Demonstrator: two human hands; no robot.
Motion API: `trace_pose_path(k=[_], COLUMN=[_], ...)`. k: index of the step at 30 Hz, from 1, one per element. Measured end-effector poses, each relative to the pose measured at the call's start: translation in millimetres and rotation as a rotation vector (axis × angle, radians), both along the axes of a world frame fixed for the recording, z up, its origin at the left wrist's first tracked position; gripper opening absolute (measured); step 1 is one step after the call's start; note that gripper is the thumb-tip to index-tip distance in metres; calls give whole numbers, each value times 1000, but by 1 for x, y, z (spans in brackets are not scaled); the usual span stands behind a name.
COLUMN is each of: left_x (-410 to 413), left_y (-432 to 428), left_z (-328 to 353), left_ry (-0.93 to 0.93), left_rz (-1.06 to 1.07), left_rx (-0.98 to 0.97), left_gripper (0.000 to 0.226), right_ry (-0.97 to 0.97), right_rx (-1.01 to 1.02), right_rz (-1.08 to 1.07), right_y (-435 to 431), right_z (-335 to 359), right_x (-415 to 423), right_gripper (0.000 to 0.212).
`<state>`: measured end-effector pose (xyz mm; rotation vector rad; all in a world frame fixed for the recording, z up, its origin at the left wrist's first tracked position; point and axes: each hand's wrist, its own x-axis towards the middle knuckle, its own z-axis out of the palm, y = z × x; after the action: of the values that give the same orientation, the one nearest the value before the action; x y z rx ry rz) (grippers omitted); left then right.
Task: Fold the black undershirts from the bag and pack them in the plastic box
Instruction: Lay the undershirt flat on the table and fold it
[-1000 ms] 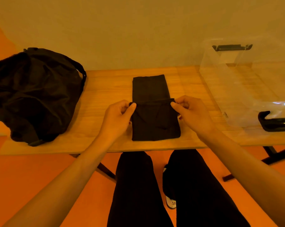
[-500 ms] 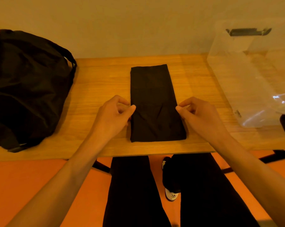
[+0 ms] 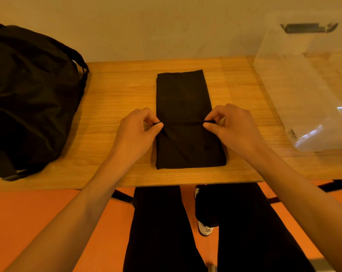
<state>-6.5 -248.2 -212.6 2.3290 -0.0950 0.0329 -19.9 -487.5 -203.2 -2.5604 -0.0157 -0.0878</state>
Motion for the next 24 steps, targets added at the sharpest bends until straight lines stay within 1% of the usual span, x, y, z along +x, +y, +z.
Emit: trace_pose_path(k=[3,5,6,10,14,20,21,23,24], left_x=[1,2,2,1,-1,6,5,-3,-11], left_y=[-2,-3,-3,-4,-6,-5,-7,-9,-10], left_z=[0,0,0,0,-3,-3,-2,4,8], left_ry=[35,35,32,-13,-57,11,10,-56,-145], left_rz=[34,45,50,70,67,87,85,87,97], left_rx=[-65,-87,-88,-18,50,62,63,122,199], left_gripper=[8,10,10,8,10,12,11,9,13], right_ry=[-69,-147,-156,-74,-86,-59,-60,-116,-176], right_rx=[16,11,-11,-75,69,249,254,170,101], right_rz=[-42,-55,-40,13,-29,-63,-65,-61,-51], right_y=[3,6,7,8,3,-2,-2,-3,-4], right_z=[-3,-2,-2,-6,-10,-12,-13,-12,-10], right_x=[-2,-2,-2,5,6,7,7,5,1], right_gripper=[20,19,17,14,10,5,4,7,11])
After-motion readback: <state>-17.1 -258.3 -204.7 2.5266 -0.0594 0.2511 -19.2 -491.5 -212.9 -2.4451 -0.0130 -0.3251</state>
